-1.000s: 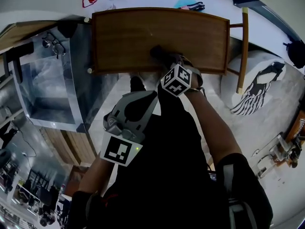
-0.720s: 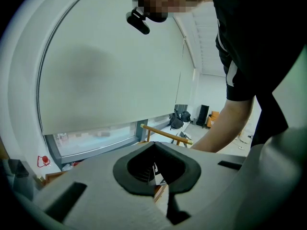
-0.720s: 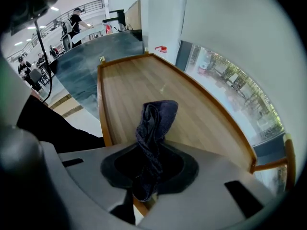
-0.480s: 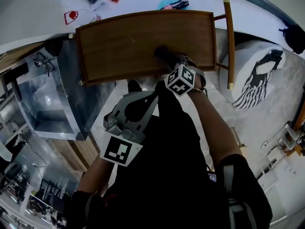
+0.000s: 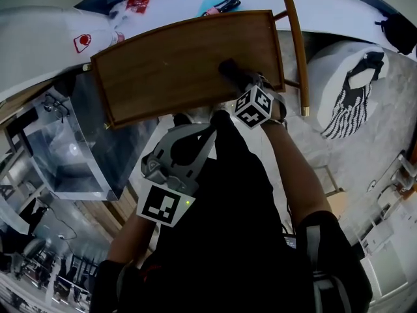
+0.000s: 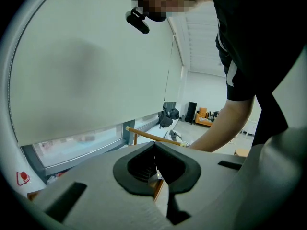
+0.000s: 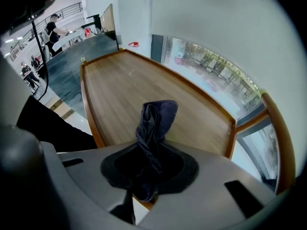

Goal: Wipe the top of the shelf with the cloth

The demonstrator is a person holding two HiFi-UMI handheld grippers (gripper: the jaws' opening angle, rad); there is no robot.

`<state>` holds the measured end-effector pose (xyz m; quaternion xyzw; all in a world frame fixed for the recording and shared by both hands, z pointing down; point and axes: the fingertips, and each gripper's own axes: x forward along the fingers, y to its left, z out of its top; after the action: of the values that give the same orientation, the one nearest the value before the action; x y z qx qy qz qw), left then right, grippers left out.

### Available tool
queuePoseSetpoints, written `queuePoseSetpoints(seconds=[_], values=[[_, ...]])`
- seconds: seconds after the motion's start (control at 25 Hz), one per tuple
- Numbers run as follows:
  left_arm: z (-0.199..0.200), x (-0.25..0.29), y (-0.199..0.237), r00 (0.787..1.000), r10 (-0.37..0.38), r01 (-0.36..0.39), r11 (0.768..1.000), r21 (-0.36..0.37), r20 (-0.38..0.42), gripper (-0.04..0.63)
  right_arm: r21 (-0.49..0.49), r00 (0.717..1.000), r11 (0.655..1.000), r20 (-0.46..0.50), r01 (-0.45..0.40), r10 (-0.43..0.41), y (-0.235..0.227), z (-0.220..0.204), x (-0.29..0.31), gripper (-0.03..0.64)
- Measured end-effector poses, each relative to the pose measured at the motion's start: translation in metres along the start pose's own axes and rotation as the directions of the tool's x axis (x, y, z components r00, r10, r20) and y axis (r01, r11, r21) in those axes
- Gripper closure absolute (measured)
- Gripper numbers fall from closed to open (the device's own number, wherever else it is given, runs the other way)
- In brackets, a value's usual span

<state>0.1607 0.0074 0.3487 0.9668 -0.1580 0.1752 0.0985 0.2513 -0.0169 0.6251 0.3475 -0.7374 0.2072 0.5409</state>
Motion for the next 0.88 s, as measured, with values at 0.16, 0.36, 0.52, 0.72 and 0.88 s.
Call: queuePoseSetpoints(seconds=[0.16, 0.36, 0.52, 0.72, 0.88], values=[[0.003, 0.008, -0.006, 1.000, -0.025, 0.025, 1.000, 0.015, -0.003, 0.575, 0.041, 0.999, 0.998, -0.016, 0.037, -0.037, -0.017, -0.018, -0.005, 0.546], [0.009, 0.016, -0.012, 0.999, -0.049, 0.049, 0.998, 0.035, -0.006, 0.575, 0.080, 0.996, 0.994, -0.042, 0.079, -0.076, -0.037, -0.041, -0.013, 0.546], [0.014, 0.018, -0.013, 0.999, -0.053, 0.054, 0.997, 0.053, -0.003, 0.577, 0.098, 0.993, 0.989, -0.054, 0.109, -0.104, -0.046, -0.051, -0.017, 0.546], [0.023, 0.011, -0.003, 0.999, -0.033, 0.033, 0.996, 0.084, 0.006, 0.577, 0.127, 0.993, 0.985, -0.023, 0.118, -0.116, -0.050, -0.044, -0.025, 0.546], [0.033, -0.003, 0.009, 1.000, -0.002, 0.000, 0.995, 0.102, 0.026, 0.577, 0.153, 0.991, 0.981, 0.030, 0.123, -0.129, -0.054, -0.025, -0.042, 0.546]])
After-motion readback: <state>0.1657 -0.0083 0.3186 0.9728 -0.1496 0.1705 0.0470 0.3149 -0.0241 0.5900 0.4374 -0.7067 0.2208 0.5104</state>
